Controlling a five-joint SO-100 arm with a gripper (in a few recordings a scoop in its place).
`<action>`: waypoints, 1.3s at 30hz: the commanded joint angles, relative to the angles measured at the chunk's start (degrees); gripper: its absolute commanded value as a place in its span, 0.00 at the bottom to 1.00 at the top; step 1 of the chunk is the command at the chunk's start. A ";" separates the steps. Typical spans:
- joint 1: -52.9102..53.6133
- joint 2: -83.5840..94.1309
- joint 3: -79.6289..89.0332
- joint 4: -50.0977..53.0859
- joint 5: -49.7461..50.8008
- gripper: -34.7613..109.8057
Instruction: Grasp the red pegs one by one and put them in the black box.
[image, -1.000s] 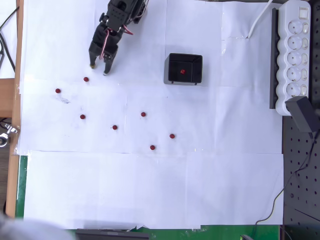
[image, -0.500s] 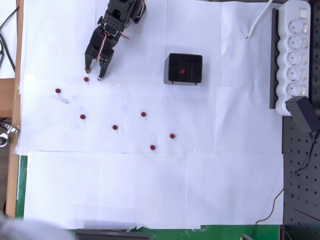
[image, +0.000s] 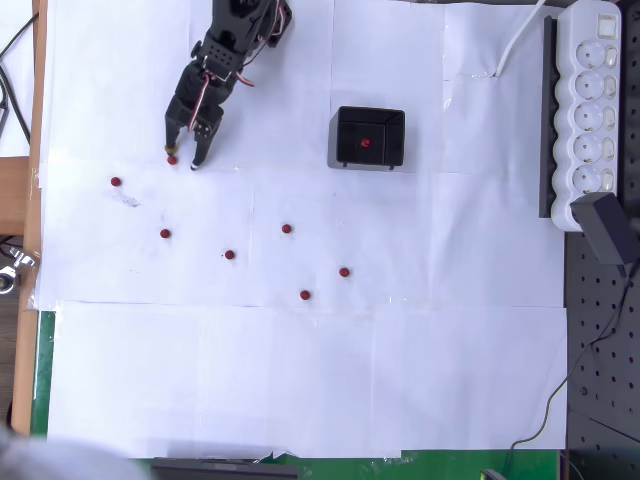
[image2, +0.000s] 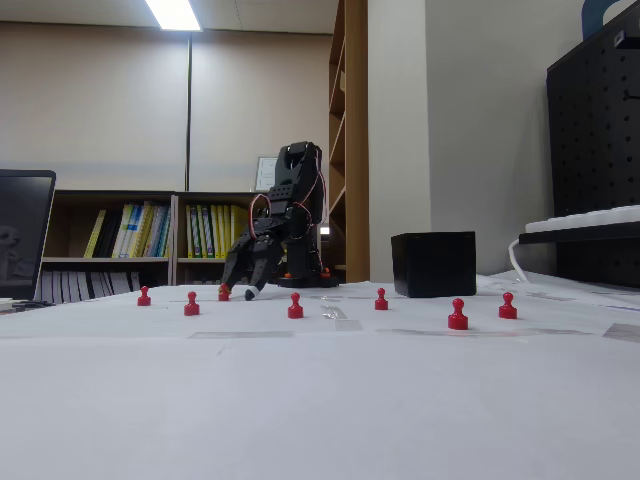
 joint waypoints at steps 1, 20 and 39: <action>0.62 2.20 2.81 -1.85 -0.53 0.36; 1.14 6.15 4.39 -4.22 0.26 0.31; 1.58 8.35 5.27 -5.54 1.14 0.30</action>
